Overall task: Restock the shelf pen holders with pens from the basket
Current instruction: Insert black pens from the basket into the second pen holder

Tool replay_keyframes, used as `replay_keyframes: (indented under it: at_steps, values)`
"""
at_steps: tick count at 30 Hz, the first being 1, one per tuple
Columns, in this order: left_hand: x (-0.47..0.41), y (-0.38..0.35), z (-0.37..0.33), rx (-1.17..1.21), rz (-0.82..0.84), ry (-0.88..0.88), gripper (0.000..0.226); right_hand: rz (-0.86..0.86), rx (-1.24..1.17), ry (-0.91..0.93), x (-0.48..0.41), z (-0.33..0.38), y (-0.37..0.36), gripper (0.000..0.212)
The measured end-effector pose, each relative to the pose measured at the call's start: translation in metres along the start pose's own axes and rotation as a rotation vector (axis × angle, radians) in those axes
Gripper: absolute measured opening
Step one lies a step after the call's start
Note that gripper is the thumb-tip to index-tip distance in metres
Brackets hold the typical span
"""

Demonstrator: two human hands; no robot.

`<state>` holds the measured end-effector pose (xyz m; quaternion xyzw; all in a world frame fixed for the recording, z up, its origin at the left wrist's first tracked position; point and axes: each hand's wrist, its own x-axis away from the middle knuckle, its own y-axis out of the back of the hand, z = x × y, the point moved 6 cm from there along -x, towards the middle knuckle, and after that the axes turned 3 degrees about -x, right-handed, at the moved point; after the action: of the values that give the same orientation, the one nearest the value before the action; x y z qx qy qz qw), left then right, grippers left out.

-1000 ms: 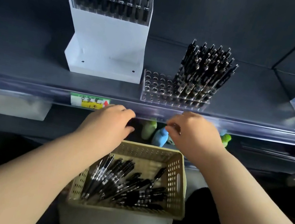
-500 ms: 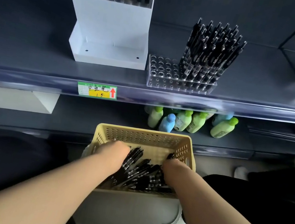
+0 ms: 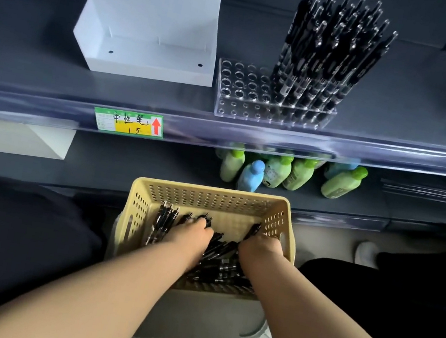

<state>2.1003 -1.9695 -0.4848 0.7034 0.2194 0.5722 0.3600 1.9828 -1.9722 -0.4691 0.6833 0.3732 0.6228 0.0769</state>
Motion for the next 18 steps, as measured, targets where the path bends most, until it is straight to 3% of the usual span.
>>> replay_keyframes:
  at_steps: [6, 11, 18]
  values:
    - [-0.007, -0.014, 0.0, 0.137, -0.033, 0.071, 0.027, 0.028, -0.079, -0.007, -0.002, -0.005, 0.008, 0.045]
    - [-0.005, -0.011, 0.002, 0.233, -0.021, 0.033, 0.035, 0.081, -0.294, 0.028, 0.003, -0.015, 0.023, 0.039]
    - [0.02, 0.038, 0.011, 0.558, -0.236, 0.03, 0.037, -0.259, -0.592, 0.115, 0.053, -0.04, 0.084, 0.022]
